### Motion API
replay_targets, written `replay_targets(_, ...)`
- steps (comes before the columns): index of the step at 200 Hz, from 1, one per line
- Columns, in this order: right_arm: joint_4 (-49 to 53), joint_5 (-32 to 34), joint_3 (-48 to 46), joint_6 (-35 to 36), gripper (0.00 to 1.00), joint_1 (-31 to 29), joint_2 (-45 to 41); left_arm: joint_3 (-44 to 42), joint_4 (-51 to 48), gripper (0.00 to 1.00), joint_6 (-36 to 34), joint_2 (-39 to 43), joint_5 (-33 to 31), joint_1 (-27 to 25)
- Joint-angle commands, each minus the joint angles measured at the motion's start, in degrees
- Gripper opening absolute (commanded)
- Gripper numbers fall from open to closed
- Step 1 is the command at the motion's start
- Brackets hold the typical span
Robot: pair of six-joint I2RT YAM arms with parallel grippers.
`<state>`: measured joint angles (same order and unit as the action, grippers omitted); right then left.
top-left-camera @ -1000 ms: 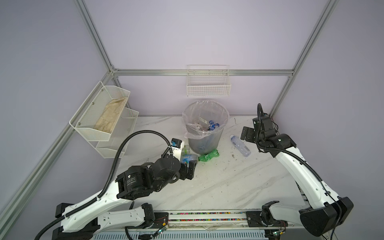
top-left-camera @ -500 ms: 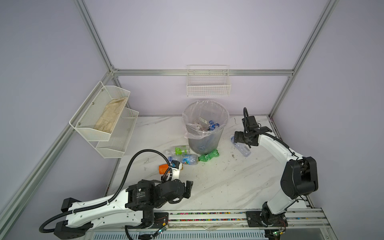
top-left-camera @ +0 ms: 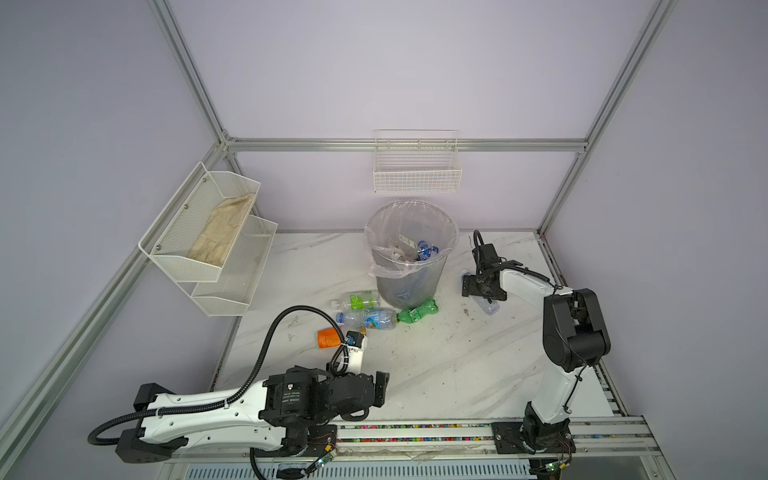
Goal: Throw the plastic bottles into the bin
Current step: 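Close the right gripper on the clear bottle and lift it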
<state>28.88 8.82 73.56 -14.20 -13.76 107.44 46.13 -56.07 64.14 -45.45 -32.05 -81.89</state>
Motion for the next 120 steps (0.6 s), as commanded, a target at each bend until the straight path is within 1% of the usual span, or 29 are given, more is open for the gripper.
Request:
replay_targets(1,-1.99,1.48,0.11,1.07,0.94,0.09,1.44,-2.27,1.15,0.99,1.86,0.89,-2.14,-0.29)
replay_targets(41,-3.19,0.11,-0.1,1.87,0.88,0.12,3.56,-2.85,1.23,0.99,2.38,0.81,-2.14,-0.38)
replay_targets(71,-4.05,-0.82,-1.47,2.07,0.8,0.1,3.57,-3.23,1.32,0.98,2.49,0.74,-2.07,-0.36)
replay_targets(85,-4.4,-1.31,-2.33,2.07,0.73,0.08,2.98,-3.34,1.32,0.97,2.57,0.84,-2.05,-0.38)
replay_targets(105,-4.97,-1.85,-3.8,2.06,0.6,-0.11,1.39,-3.74,1.32,0.96,2.83,1.13,-2.22,-0.38)
replay_targets(120,-5.07,-1.84,-4.81,1.88,0.49,-0.52,-0.24,-4.11,1.4,0.94,3.17,1.48,-2.31,-0.4)
